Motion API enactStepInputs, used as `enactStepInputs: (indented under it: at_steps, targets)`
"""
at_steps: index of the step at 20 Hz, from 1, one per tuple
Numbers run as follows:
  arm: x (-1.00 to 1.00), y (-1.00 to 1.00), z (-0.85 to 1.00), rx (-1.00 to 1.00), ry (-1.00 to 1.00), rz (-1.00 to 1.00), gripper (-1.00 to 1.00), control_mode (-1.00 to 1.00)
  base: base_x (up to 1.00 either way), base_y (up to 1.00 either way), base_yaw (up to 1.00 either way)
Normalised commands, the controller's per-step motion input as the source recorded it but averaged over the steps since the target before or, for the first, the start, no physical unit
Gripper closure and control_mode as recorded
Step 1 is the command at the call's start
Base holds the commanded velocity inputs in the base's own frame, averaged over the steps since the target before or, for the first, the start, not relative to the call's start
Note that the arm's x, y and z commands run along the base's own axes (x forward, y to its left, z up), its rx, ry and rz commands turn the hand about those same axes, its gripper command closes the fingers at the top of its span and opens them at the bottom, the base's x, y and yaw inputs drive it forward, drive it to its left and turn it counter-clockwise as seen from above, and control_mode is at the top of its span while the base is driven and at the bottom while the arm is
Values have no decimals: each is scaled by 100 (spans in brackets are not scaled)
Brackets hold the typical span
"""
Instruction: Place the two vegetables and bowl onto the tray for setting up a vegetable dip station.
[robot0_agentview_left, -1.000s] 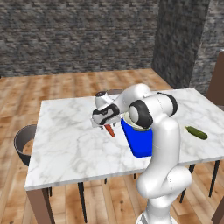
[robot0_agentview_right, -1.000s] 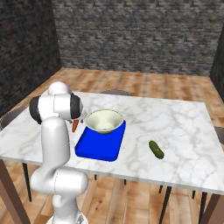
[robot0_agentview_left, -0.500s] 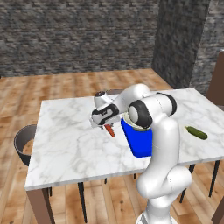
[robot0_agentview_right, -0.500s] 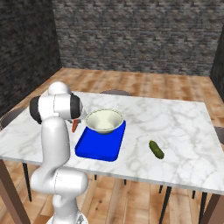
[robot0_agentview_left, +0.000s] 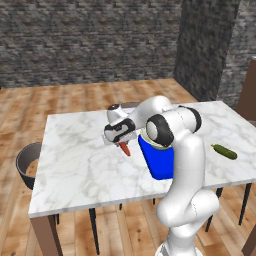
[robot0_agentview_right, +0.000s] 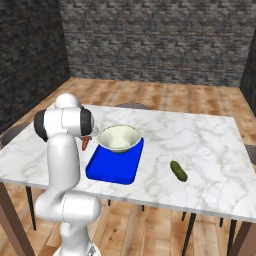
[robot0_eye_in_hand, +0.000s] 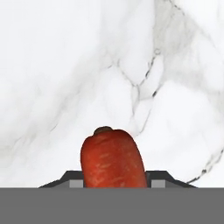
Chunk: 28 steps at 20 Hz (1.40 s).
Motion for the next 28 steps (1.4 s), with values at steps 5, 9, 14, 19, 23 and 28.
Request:
enactStepInputs:
  at_steps: [5,9,14,19,23,28]
  targets:
    - [-38,2,24,0,0,-7,100,-100,0,0,0]
    - [-74,0,36,0,0,-3,100,-100,0,0,0]
    - [-88,-12,27,1,0,-3,100,-100,0,0,0]
    - [-95,-23,26,3,0,-3,100,-100,0,0,0]
    - [-77,-28,32,3,0,-8,100,-100,0,0,0]
    - [-37,-27,7,5,-1,-8,100,-100,0,0,0]
